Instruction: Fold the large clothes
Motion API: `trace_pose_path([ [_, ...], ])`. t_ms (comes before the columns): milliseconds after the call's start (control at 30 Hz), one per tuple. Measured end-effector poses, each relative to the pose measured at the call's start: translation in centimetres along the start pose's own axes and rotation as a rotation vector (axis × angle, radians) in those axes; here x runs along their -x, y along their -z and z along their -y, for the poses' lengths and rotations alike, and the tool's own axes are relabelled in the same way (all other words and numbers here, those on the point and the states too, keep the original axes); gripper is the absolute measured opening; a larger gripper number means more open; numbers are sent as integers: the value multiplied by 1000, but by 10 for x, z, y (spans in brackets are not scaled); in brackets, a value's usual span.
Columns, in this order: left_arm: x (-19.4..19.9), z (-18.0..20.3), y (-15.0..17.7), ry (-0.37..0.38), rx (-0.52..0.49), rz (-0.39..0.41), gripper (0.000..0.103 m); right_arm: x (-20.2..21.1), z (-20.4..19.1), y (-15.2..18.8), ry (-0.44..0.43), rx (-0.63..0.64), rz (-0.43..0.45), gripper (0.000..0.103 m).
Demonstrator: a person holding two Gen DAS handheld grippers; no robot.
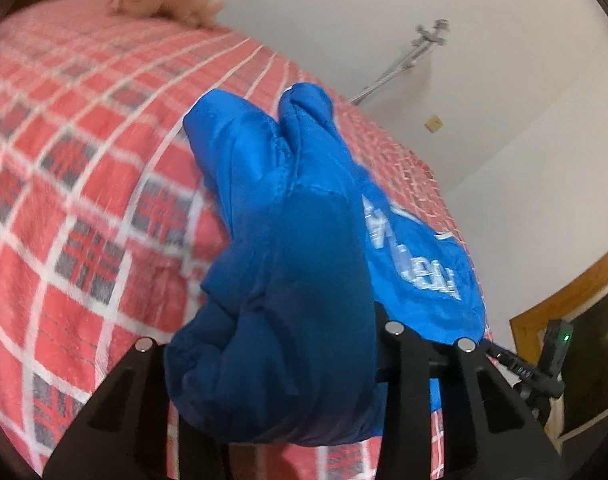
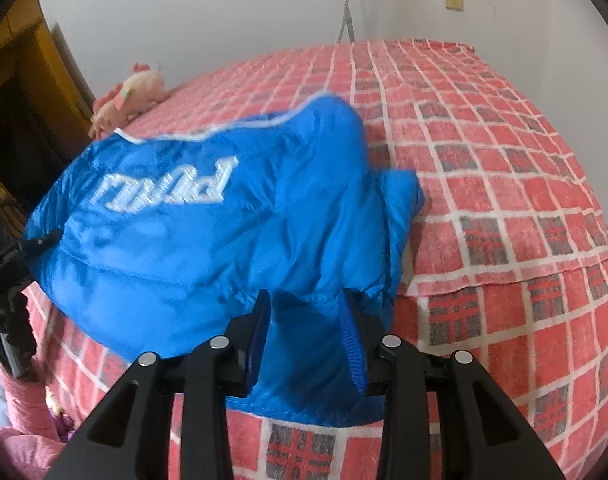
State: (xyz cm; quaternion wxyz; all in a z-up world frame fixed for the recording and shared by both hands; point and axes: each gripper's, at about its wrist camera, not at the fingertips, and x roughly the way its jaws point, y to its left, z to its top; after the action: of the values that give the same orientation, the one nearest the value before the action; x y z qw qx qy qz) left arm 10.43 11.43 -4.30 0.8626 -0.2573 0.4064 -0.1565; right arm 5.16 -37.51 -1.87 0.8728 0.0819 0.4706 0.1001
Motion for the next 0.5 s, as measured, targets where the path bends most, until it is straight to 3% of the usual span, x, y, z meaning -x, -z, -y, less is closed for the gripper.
trace_pose_path([
  [167, 18, 53, -11, 7, -127, 34, 35, 22, 2, -2, 30, 29, 21, 37],
  [300, 20, 117, -13, 23, -276, 49, 35, 32, 6, 1, 40, 33, 12, 37],
  [500, -12, 204, 4, 42, -478, -9, 35, 55, 9, 8, 55, 37, 52, 37],
])
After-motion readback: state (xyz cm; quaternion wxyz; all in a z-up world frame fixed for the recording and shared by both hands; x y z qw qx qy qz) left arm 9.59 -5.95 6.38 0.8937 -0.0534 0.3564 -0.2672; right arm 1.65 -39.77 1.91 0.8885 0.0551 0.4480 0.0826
